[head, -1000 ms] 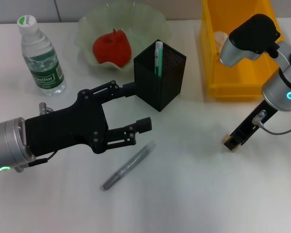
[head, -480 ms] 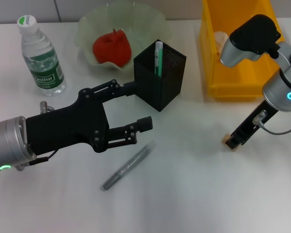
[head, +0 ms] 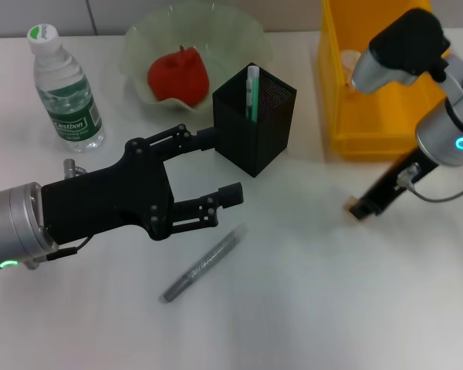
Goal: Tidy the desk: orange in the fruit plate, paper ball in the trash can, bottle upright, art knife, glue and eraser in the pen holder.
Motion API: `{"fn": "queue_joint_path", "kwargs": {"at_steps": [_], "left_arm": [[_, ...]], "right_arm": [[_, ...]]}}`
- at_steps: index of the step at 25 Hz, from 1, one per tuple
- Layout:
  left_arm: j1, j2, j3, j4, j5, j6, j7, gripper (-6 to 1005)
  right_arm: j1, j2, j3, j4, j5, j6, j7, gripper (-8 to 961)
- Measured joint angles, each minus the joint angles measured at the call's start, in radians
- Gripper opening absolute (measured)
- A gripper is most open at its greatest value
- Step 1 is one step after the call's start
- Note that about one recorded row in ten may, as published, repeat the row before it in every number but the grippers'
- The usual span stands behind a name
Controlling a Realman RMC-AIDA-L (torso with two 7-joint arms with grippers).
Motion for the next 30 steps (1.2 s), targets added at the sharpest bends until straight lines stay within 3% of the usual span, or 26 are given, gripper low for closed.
{"fn": "queue_joint_path", "kwargs": {"at_steps": [2,3,7,8,11,12,13,14,15,17,18,22,30], "left_arm": [[0.000,0.000,0.000,0.000,-0.002,0.000,0.000,784],[0.000,0.000,0.000,0.000,-0.003,0.000,0.000,784],[0.000,0.000,-0.003,0.001,-0.005,0.000,0.000,784],[0.000,0.000,-0.003,0.001,-0.005,0.000,0.000,783],[0.000,-0.001,-0.018,0.001,-0.004,0.000,0.000,783],[-0.001,-0.003,-0.024,0.000,-0.003,0.000,0.000,783],[-0.001,-0.003,-0.024,0.000,-0.003,0.000,0.000,783],[-0.001,-0.003,-0.025,0.000,-0.003,0.001,0.000,783],[-0.001,-0.003,-0.026,0.000,-0.003,0.001,0.000,782],[-0.002,-0.003,-0.026,0.001,-0.003,0.001,0.000,782],[-0.002,-0.003,-0.027,0.001,-0.004,0.001,0.001,782],[-0.008,-0.003,-0.027,0.000,-0.003,0.000,0.009,781],[-0.012,-0.005,-0.028,0.000,-0.002,-0.002,0.015,780]], "right_arm": [[-0.059,-0.002,0.007,-0.090,0.114,0.025,-0.054,132],[-0.059,-0.002,0.007,-0.090,0.114,0.025,-0.054,132],[-0.189,-0.005,0.039,-0.184,0.398,0.116,-0.231,132],[-0.189,-0.005,0.039,-0.184,0.398,0.116,-0.231,134],[-0.243,-0.004,0.083,-0.146,0.587,0.156,-0.379,140],[-0.274,-0.003,0.107,-0.078,0.742,0.186,-0.509,142],[-0.274,-0.003,0.107,-0.078,0.742,0.186,-0.509,145],[-0.295,-0.004,0.130,0.020,0.901,0.208,-0.663,147],[-0.295,-0.004,0.130,0.020,0.901,0.208,-0.663,149],[-0.298,-0.006,0.180,0.176,1.074,0.216,-0.871,153],[-0.298,-0.006,0.180,0.176,1.074,0.216,-0.871,155],[-0.267,-0.003,0.222,0.387,1.236,0.233,-1.074,163],[-0.164,0.000,0.211,0.568,1.291,0.342,-1.173,180]]}}
